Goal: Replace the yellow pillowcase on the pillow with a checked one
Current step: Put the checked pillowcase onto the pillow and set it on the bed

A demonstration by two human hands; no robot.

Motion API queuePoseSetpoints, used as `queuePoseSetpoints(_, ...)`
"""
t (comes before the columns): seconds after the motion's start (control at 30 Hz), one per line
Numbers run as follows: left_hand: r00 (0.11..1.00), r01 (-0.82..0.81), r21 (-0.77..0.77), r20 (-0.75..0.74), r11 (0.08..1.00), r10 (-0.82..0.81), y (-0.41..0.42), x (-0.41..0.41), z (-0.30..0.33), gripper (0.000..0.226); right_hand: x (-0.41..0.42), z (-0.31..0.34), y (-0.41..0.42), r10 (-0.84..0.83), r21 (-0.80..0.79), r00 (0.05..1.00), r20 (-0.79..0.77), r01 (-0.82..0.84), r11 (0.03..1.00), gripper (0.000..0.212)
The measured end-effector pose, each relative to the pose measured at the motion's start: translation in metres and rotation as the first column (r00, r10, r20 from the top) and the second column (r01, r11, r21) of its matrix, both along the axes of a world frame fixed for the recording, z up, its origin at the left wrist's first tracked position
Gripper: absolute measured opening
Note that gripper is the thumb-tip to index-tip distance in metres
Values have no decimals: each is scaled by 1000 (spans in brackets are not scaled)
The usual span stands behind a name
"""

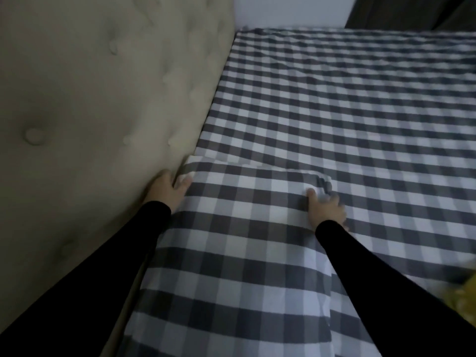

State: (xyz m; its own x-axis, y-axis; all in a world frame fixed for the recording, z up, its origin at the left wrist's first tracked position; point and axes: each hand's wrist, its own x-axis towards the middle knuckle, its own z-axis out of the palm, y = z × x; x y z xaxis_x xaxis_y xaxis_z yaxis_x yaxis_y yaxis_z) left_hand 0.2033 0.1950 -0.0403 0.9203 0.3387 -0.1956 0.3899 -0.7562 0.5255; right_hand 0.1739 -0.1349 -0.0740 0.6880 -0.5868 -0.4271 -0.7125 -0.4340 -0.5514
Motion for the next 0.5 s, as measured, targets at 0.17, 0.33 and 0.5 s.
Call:
queuePoseSetpoints(0.17, 932, 355, 260, -24, 898, -361, -55, -42, -5, 74, -29, 10, 67, 600, -358, 784, 158, -521, 775, 62)
queuePoseSetpoints(0.33, 942, 307, 198, -203, 931, -267, -55, -41, -32, 86, -34, -9, 85, 669, -308, 743, 0, -637, 707, 68)
queuePoseSetpoints(0.5, 941, 226, 31, -266, 974, -210, -36, -22, -40, 88, -14, -14, 52, 480, -198, 875, -66, -483, 853, 72)
